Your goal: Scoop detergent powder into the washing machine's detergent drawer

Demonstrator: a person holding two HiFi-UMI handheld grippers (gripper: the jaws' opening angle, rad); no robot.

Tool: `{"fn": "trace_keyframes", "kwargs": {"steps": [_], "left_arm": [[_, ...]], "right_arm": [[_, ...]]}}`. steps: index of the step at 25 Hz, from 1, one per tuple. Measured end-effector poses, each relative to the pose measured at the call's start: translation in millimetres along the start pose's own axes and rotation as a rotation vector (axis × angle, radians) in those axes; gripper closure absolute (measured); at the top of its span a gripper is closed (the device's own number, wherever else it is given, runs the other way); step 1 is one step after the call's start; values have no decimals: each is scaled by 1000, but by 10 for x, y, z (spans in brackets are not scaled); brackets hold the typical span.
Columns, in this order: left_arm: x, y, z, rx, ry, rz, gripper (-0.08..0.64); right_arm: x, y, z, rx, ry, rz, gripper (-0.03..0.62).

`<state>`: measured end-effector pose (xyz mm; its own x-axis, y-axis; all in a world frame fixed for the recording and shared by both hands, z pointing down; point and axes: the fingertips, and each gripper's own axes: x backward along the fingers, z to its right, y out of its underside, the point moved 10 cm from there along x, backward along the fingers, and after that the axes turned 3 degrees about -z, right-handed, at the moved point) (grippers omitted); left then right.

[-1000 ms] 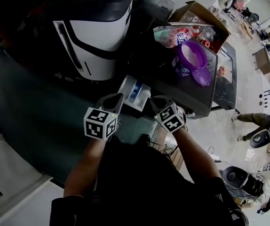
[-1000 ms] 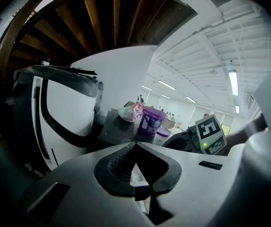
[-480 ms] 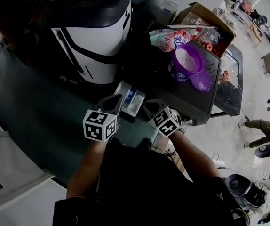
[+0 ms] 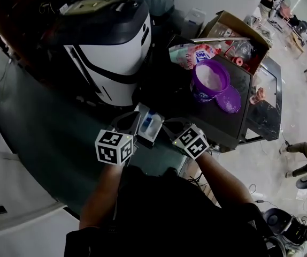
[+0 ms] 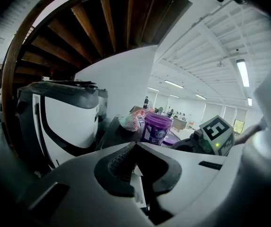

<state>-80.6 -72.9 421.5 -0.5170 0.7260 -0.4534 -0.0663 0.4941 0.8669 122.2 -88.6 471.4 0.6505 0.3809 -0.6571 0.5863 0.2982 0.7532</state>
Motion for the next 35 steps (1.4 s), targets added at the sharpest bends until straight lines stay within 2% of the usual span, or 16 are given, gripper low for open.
{"fn": "trace_keyframes", "kwargs": {"steps": [6,10,16,22,27,35], "left_arm": [[32,-126,-50,-31,-6,7,554],[79,-231,-91,-39,-4,28,554],[198,-432,-112,-35,9,83,554],[271,-657,-56,-63,24,137,554],[325,-799,18,-84,37,169,554],[433,-812,66,-58,11,227,554]], "right_arm": [[179,-161,95,-78,-51,86,572],[336,-232,207,-177,-76,163,572],[698,-341,341,-299,-108,298,572],[1011,-395,485,-392,-122,407,572],[1252,-436,584,-431,-113,508,572],[1442,-432,545,-448,-113,633,572]]}}
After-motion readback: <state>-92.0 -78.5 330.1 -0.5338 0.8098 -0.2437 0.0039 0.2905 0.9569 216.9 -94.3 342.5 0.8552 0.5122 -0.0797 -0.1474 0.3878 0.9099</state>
